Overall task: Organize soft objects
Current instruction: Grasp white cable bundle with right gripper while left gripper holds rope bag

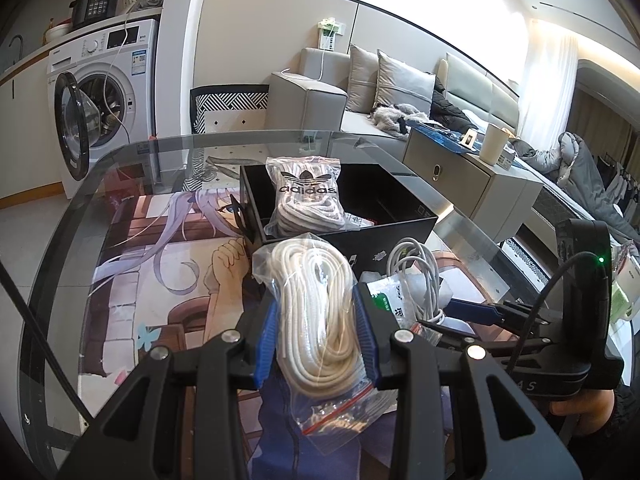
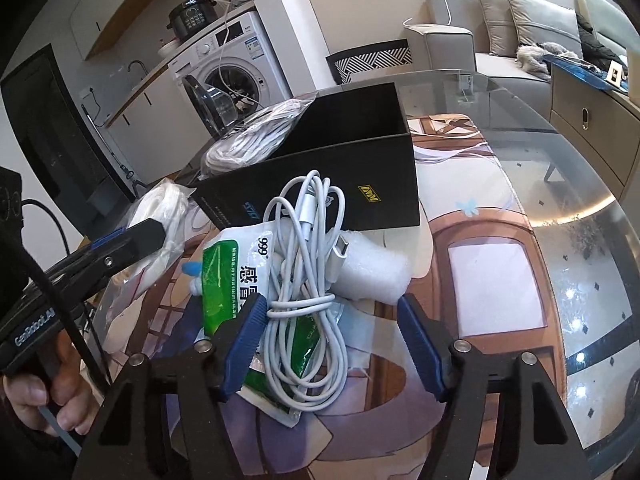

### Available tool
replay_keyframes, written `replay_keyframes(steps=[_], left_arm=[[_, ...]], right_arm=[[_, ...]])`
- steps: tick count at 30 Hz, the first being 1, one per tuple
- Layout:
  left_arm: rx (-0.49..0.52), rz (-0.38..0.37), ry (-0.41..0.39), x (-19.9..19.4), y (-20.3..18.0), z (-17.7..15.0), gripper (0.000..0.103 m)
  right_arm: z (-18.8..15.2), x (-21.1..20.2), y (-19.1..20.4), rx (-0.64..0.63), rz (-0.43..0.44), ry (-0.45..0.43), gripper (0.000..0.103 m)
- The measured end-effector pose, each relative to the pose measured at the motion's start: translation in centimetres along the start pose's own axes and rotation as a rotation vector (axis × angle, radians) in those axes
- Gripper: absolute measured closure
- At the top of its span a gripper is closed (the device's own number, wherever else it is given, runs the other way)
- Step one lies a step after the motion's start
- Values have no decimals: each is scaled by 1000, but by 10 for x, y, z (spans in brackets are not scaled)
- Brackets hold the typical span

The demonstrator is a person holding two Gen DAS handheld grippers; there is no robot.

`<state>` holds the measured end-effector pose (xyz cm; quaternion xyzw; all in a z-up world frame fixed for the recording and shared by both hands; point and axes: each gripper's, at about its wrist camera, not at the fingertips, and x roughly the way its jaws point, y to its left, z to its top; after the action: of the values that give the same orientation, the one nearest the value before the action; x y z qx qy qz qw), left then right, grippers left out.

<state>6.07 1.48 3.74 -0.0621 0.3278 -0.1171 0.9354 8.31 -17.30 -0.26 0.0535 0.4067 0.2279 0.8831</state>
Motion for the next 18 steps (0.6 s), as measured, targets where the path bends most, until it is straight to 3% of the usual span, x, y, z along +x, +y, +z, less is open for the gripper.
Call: replay_keyframes(steps=[5, 14, 18], left_arm=[[-4, 5, 4, 1, 1, 0, 69], [-1, 5, 5, 2, 1, 0, 69], [-1, 6, 5, 2, 1, 0, 69]], right_arm=[[-1, -3, -4, 3, 11, -15, 34], [-1, 5, 0, -5, 9, 4, 47], [0, 9, 3, -18, 23, 5, 58]])
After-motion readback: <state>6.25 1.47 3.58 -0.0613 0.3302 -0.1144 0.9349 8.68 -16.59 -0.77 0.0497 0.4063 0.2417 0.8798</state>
